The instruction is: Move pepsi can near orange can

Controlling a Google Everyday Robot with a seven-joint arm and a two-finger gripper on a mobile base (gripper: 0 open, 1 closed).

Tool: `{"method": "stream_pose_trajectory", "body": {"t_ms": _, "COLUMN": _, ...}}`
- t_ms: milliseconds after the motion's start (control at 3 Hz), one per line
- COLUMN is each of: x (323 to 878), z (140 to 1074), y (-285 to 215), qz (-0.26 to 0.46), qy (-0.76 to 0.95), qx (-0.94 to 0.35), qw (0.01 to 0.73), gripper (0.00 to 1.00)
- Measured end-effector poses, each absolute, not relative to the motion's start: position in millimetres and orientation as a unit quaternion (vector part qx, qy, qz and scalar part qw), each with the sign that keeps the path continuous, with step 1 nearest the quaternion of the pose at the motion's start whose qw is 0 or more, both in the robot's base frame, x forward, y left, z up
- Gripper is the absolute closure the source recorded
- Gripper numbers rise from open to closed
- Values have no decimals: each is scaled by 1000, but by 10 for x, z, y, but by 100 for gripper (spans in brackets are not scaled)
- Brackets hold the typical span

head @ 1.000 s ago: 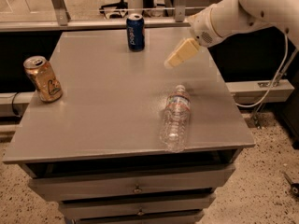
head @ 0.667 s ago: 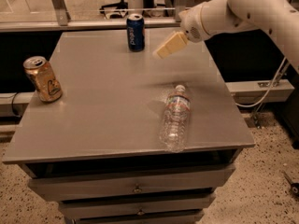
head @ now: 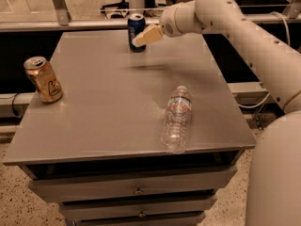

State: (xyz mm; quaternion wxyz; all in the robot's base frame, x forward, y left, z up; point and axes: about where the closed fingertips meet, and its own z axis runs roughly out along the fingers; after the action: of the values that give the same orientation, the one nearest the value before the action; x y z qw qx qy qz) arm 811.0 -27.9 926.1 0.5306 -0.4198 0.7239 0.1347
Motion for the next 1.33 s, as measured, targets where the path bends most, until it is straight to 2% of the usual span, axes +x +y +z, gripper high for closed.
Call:
{"method": "stream_pose_trajectory", "body": {"t_ms": 667, "x": 8605, "z": 9051, "y": 71, "qz": 157, "qy": 722, "qx": -396, "qw": 545, "gripper": 0}}
{"method": "stream_pose_trajectory", "body": {"t_ms": 1333, "x": 8647, "z": 9056, "y": 86, "qz": 179, "qy": 715, "qx": -389, "qw": 552, "gripper": 49}}
